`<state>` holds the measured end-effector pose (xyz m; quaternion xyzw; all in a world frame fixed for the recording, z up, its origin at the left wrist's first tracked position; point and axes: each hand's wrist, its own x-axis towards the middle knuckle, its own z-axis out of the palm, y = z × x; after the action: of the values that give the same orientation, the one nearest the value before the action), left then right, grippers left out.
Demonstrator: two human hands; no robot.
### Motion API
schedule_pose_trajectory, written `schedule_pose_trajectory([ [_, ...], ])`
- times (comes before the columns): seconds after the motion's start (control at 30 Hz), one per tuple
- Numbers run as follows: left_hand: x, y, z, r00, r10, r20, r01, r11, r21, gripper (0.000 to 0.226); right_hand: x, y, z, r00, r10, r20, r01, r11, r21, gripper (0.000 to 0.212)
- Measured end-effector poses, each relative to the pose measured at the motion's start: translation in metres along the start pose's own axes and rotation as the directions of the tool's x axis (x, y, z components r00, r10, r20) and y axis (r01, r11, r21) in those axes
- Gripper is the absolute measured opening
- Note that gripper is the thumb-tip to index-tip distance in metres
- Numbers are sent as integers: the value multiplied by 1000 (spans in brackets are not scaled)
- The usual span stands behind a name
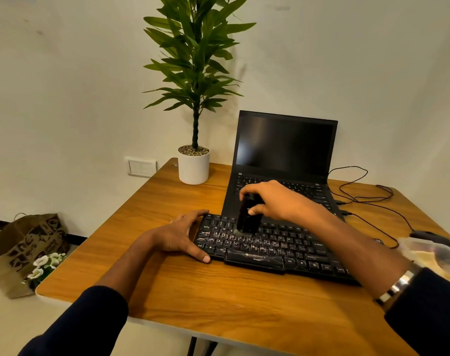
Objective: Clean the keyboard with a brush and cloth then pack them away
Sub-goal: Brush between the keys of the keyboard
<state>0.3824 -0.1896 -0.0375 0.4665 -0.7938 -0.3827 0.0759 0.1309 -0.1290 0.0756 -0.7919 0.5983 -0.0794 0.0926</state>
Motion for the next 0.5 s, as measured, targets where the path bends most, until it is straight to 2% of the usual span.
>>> schedule_pose_trajectory([
  [0.23,2,-3,2,1000,3,2,-3,1000,-11,134,-21,27,-29,992,80,99,-56,972,-228,33],
  [0.4,2,-3,2,1000,3,0,-3,1000,0,133,-11,11,-20,1000,-27,-16,26,997,-69,32],
  [0.5,2,-2,1,1000,7,4,-7,1000,4,134,-11,9,-7,998,-57,-32,57,998,-1,33],
])
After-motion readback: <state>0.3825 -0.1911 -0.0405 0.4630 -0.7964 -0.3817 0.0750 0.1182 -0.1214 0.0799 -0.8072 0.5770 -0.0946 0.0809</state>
